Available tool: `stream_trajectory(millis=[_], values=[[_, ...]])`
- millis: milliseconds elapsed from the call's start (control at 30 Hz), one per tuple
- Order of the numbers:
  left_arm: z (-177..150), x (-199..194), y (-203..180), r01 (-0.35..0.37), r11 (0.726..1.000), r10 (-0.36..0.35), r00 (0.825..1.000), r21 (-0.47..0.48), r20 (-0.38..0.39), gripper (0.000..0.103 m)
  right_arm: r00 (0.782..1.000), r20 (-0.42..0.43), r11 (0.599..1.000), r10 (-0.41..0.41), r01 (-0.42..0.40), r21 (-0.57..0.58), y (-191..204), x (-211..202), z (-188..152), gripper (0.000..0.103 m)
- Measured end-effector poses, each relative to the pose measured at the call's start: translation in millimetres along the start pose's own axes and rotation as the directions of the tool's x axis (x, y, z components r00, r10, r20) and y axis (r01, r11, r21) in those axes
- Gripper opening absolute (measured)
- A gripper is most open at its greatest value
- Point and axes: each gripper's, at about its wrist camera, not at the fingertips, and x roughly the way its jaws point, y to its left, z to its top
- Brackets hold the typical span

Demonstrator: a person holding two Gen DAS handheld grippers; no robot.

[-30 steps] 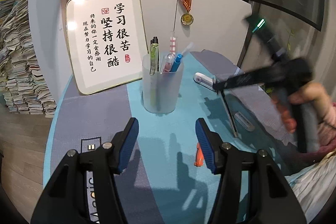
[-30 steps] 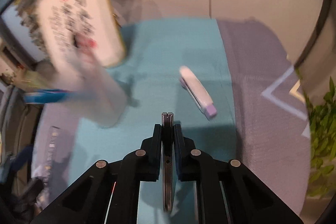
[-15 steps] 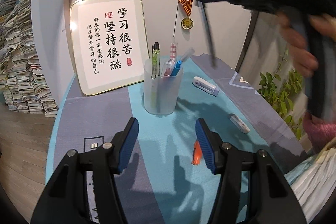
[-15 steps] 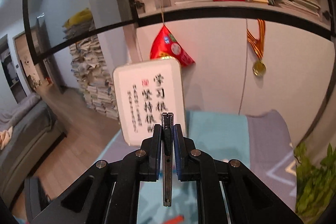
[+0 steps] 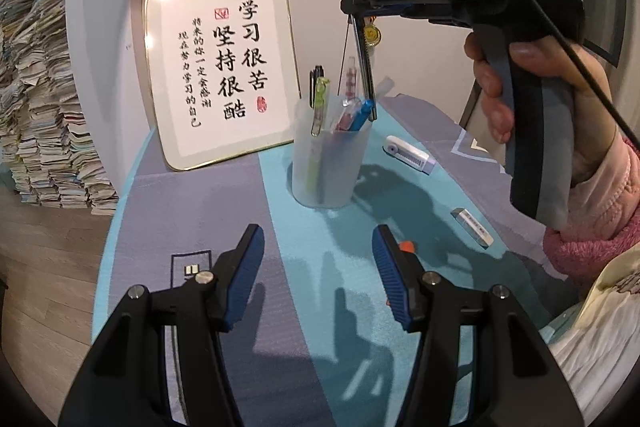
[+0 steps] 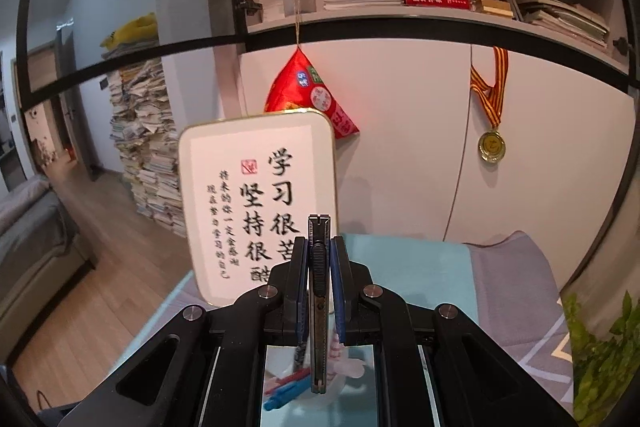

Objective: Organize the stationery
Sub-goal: 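Carry the utility knife to the cup and drop it in with the right gripper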

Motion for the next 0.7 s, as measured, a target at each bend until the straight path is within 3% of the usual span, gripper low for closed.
stream_trajectory(millis=[167, 400, 700], values=[[0.3, 4.3, -2.0, 0.008, 1.000, -0.008, 1.000, 0.002, -0.008, 0.054, 0.999, -0.027, 0.999, 0.025, -0.024, 0.041, -8.5, 7.9, -8.4, 0.012], [-0.3, 3.3, -3.1, 0.004, 1.000, -0.004, 1.000, -0.001, -0.010, 0.054, 0.998, 0.018, 0.996, 0.058, -0.059, 0.066, -6.7, 2.0, -1.6, 0.012], [0.4, 4.9, -0.1, 0.019, 0.999, -0.020, 1.000, -0.033, -0.017, 0.054, 0.999, 0.018, 0.999, 0.034, -0.035, 0.032, -5.4, 0.1, -15.6, 0.012]])
